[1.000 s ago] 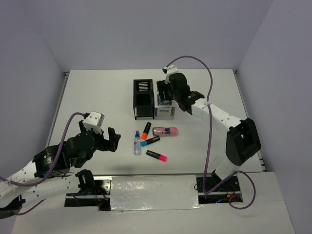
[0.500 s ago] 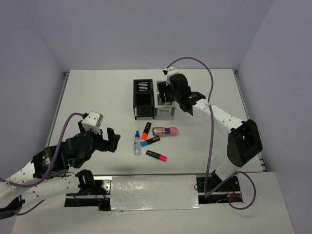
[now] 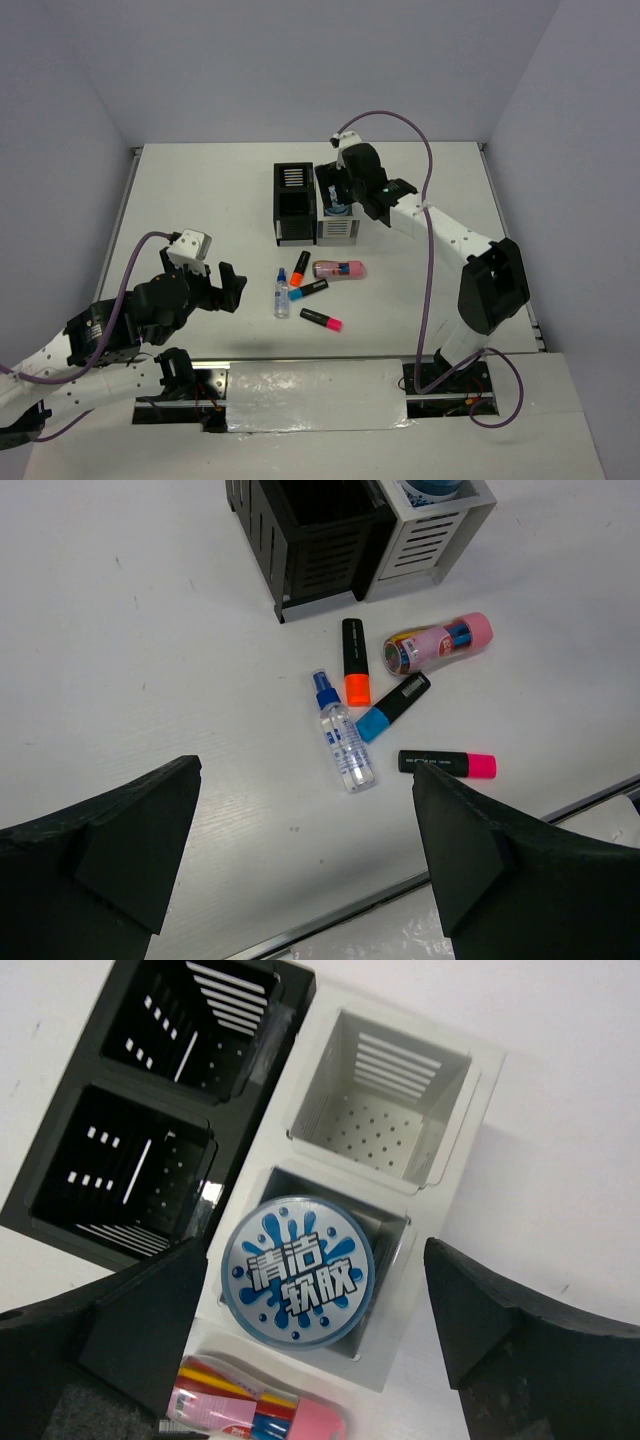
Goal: Sort the stationery into containers
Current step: Place the stationery in the storage box, then pick up the stationery from the center of the board.
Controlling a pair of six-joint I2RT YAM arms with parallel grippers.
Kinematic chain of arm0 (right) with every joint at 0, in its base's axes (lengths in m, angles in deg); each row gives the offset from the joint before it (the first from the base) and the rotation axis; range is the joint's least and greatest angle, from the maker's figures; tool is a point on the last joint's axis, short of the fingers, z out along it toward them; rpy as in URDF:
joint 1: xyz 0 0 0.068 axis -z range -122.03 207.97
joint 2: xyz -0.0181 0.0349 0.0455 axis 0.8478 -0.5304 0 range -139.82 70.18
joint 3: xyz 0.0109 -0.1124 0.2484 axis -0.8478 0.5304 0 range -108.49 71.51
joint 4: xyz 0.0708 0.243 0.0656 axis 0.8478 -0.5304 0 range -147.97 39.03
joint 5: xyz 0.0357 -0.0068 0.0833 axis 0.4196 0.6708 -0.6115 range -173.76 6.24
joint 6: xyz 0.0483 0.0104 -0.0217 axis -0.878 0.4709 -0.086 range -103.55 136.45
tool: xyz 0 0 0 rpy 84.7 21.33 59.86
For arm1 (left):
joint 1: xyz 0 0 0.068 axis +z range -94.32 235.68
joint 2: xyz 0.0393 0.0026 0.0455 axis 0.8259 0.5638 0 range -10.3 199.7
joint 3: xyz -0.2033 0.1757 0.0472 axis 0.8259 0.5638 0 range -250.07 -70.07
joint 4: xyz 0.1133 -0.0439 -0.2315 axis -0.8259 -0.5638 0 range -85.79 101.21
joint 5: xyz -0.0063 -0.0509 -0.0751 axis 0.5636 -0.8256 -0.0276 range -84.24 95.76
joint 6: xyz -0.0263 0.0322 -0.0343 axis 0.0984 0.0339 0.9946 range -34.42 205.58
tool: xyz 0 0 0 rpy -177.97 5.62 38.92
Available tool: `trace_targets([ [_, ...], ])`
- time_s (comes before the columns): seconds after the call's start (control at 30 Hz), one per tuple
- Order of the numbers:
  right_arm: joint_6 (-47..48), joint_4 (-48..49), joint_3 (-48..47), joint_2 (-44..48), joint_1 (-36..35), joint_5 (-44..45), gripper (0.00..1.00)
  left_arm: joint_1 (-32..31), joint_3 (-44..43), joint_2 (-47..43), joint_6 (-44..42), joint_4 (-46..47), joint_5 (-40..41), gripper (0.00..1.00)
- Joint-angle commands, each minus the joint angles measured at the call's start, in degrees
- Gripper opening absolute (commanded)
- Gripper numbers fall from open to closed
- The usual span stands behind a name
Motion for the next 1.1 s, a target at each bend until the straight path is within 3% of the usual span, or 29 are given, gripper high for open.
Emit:
trace_targets([
  [0.0, -0.25, 0.00, -5.01, 0.25, 0.32, 0.30, 0.97, 0.25, 0.24, -0.26, -1.25, 2.31, 0.13, 0.99],
  [0.23, -3.06, -2.56, -6.52, 2.88, 0.24, 1.79, 1.00, 0.16, 0.41, 0.27, -1.43, 2.48, -0.13, 0.99],
  [0.43, -13.34, -5.18, 3.40, 15.27, -0.99, 1.79, 1.00, 0.51, -0.55, 6.32, 0.15, 2.04, -0.22, 0.99],
  [0.6, -18.88, -5.81, 16.84, 27.22, -2.40, -0.30, 1.00, 0.69, 3.03, 15.99, 3.06, 8.70, -9.69, 0.99],
  [0.7, -17.66, -8.61, 22.30, 33.99, -2.66, -4.09, 1.00, 0.69, 6.38, 22.57, -1.32, 22.73, -19.44, 0.99],
  [0.77, -17.57, -11.33, 23.71, 39.78, -2.75, -4.53, 1.00, 0.69, 6.74, 29.42, -6.05, 27.51, -25.93, 0.98],
  [0.93, -18.44, -15.91, 25.74, 53.31, -2.66, -5.67, 1.00, 0.69, 0.68, 45.76, -11.17, 30.67, -28.16, 0.93],
  [1.07, -19.06, -20.22, 25.65, 58.17, -2.57, -5.94, 1.00, 0.69, -0.55, 50.71, -17.77, 35.69, -36.42, 0.90],
])
